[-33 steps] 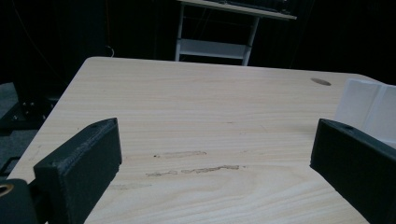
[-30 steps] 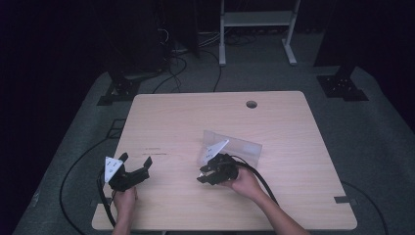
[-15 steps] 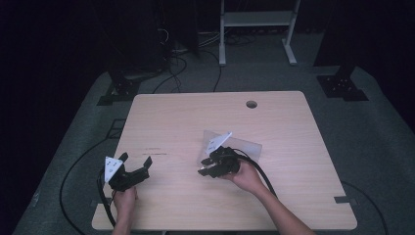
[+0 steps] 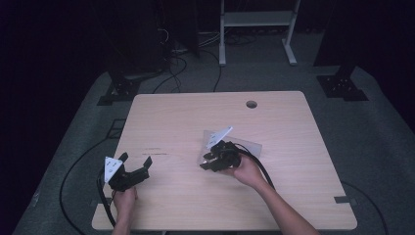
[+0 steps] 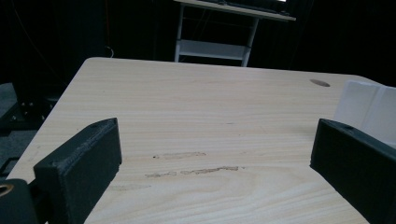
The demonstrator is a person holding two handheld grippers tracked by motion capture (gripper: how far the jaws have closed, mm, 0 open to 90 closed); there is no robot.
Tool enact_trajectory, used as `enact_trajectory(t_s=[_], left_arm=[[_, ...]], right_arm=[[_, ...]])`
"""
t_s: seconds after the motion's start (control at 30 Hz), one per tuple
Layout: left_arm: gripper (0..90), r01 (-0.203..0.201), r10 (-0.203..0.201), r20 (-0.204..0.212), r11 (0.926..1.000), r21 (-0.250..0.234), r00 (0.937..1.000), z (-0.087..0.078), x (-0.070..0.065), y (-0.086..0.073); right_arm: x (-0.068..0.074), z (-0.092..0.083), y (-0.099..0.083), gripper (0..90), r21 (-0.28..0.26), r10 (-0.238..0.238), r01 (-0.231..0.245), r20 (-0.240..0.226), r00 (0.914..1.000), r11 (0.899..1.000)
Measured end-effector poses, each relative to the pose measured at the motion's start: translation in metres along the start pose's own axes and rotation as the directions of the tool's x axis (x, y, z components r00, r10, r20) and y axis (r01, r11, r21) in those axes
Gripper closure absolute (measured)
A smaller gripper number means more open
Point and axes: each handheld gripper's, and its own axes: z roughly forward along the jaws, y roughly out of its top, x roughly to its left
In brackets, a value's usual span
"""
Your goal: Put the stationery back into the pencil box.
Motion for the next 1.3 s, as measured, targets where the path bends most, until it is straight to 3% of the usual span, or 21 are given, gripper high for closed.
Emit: enact_trajectory(t_s=[0.7,0.9,1.3], left_arm=[[1.1,0.000,0.000,0.004,1.0000,-0.001,1.0000,0.000,-0.001,0.000],[1.1,0.001,-0.001,0.005,1.0000,-0.002,1.0000,0.000,0.000,0.000],[1.1,0.004,-0.004,0.005,1.0000,-0.003,1.0000,-0.001,0.000,0.001]], right_arm=[[-0.026,-0.003,-0.003,58.5,0.013,0.041,-0.041,0.052,0.9978,0.999],[-0.032,0.001,-0.003,58.6,0.013,0.068,-0.069,0.055,0.9962,0.998],[-0.036,0.019,0.004,58.6,0.023,0.062,-0.063,0.055,0.9966,0.998]])
